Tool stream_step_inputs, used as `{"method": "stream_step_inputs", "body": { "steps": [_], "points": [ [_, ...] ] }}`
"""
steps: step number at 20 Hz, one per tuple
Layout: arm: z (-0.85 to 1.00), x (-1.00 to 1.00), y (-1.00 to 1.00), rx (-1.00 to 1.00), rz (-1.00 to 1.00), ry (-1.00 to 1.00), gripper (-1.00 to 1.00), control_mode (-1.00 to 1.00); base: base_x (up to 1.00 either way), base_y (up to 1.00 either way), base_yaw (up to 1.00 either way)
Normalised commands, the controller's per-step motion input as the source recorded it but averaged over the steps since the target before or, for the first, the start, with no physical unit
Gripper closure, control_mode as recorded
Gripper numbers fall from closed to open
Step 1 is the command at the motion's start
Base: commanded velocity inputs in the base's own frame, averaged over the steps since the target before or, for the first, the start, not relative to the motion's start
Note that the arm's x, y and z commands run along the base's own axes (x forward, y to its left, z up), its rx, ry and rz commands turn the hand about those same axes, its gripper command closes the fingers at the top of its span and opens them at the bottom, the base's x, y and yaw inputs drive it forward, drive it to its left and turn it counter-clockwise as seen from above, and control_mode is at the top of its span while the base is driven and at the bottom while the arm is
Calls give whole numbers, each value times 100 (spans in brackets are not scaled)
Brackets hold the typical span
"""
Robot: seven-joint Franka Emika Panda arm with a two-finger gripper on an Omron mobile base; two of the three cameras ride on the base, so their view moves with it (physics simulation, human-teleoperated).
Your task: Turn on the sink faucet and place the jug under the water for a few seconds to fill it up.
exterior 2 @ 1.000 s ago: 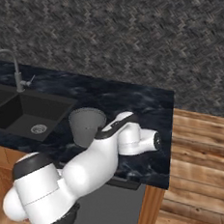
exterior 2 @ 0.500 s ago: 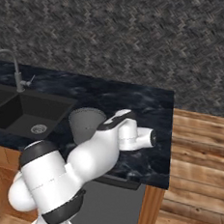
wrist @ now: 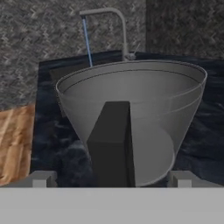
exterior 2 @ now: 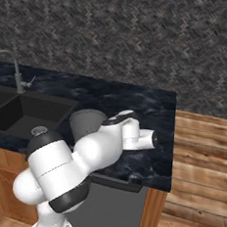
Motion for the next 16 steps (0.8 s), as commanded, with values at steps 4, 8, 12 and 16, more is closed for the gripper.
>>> {"method": "stream_step_inputs", "body": {
  "steps": [4,8,12,16],
  "points": [
    [-2,22,0,0,2,0,-100,-100,0,0,0],
    [-7,17,0,0,0,0,-100,-100,0,0,0],
    [-5,5,1,0,0,0,-100,-100,0,0,0],
    [-8,0,12,0,0,0,-100,-100,0,0,0]
  ]
}}
